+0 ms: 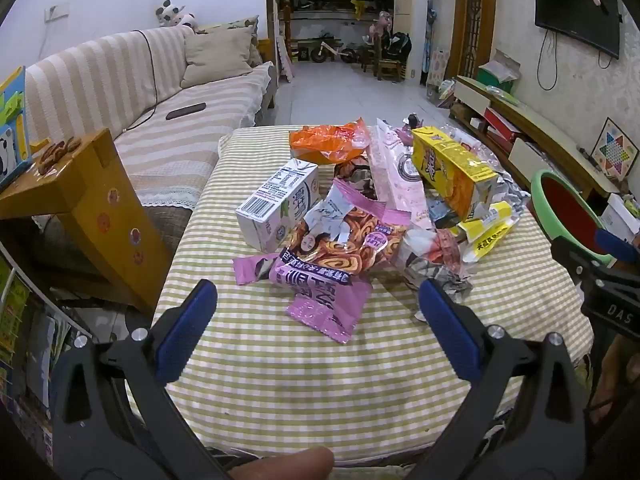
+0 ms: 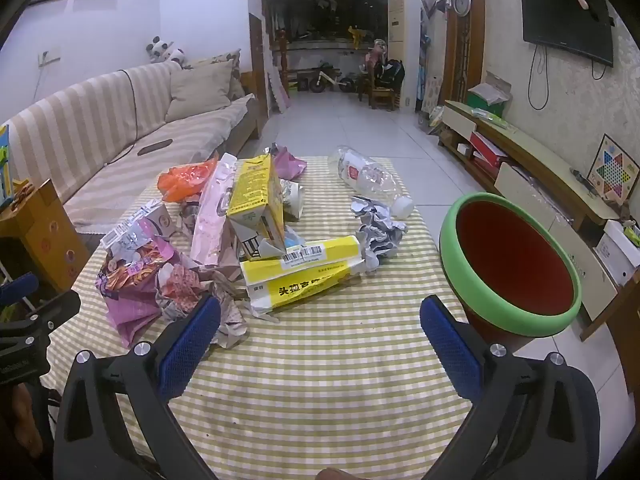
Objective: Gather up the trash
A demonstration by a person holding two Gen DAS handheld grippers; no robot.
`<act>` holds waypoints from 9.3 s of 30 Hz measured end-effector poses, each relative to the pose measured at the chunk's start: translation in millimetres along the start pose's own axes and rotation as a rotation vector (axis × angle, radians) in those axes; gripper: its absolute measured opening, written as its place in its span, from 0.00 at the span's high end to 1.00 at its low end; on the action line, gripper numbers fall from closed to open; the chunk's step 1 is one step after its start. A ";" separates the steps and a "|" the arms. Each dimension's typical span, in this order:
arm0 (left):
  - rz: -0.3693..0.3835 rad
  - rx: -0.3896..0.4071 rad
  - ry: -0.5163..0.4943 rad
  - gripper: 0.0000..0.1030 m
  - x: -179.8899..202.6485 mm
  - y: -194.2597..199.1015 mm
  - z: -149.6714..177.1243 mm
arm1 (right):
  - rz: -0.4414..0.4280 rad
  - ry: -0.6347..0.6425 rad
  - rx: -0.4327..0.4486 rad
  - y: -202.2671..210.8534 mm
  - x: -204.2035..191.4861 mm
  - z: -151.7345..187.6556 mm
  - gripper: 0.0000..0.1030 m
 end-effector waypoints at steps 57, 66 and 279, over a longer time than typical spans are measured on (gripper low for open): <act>0.002 -0.003 0.004 0.04 0.3 0.4 0.4 | 0.008 0.007 -0.002 -1.5 4.6 1.0 0.07; 0.002 -0.007 0.005 0.04 0.7 -0.9 1.3 | 0.007 0.005 -0.007 -2.1 5.1 1.9 0.07; 0.538 -0.080 -0.110 0.05 211.4 -43.7 -207.9 | -0.027 -0.256 -0.234 -36.7 166.9 -110.3 0.07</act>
Point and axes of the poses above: each gripper's, at about its wrist camera, not at the fingertips, and y roughly against the way its jaws point, x to its right, z to its underside, the point moved 9 cm from there along -y, roughly the way its jaws point, and after that the axes turned 8 degrees about -y, right-handed, at the moved point
